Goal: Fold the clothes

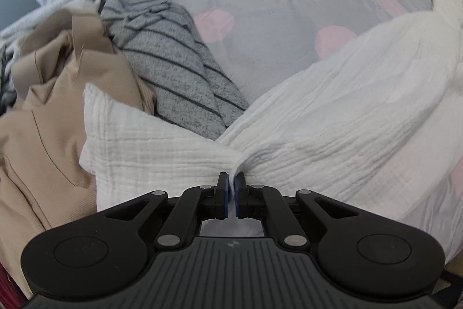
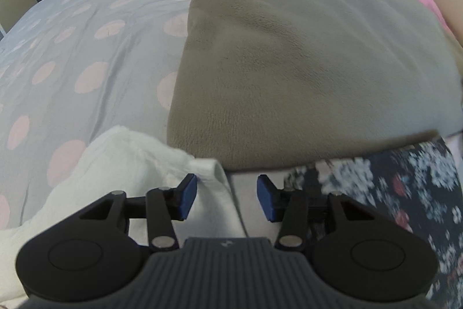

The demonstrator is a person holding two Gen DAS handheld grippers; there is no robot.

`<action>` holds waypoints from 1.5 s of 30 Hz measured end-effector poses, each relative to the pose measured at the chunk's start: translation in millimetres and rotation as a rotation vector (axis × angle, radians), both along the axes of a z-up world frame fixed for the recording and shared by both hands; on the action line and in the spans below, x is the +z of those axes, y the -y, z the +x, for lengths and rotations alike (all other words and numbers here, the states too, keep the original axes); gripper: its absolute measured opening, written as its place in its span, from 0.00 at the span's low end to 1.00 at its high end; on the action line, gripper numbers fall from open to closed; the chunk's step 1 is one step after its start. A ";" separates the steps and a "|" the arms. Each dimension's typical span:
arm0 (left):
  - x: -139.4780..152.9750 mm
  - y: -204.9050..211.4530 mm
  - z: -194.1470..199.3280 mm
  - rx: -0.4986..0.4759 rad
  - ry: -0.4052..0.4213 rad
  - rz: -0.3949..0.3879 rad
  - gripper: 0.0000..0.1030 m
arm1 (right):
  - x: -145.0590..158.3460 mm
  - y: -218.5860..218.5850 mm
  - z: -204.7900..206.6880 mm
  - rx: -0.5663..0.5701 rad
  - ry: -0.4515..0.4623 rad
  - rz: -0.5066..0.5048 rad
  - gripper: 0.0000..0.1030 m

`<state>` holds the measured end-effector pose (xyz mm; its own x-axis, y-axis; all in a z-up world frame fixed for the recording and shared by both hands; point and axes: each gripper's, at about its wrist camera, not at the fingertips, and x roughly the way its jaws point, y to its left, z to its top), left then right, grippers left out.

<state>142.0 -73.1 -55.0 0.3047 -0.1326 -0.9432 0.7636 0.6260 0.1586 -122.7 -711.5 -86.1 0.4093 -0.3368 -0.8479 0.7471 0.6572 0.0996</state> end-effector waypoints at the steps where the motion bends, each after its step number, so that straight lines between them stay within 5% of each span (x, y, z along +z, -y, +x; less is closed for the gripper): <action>1: -0.3 0.8 0.8 0.003 0.001 0.003 0.02 | -1.4 0.9 1.8 0.003 0.013 0.009 0.46; 3: -1.0 2.5 2.5 0.008 0.004 0.008 0.02 | -3.6 1.5 5.1 0.011 0.040 0.027 0.24; 8: 5.2 4.6 3.7 0.019 0.032 0.001 0.02 | 14.3 -11.7 -0.1 0.031 0.040 -0.051 0.09; 25: 84.2 -15.1 -2.8 0.130 0.316 -0.177 0.01 | 158.7 -120.2 -162.6 -0.214 0.206 -0.374 0.07; 36: 157.4 -0.1 -46.7 0.002 0.447 -0.339 0.01 | 229.3 -190.7 -298.0 -0.432 0.274 -0.531 0.07; 40: 168.5 25.6 -45.7 -0.057 0.486 -0.339 0.01 | 239.2 -186.4 -312.7 -0.479 0.268 -0.561 0.07; 45: 140.8 69.1 -15.3 -0.068 0.463 -0.237 0.01 | 204.8 -152.8 -277.6 -0.458 0.197 -0.515 0.07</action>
<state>126.7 -142.2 85.8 0.6662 -0.3599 -0.6532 0.6870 0.6371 0.3496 -400.3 -558.7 118.7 0.2597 -0.8492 -0.4598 0.9594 0.2812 0.0224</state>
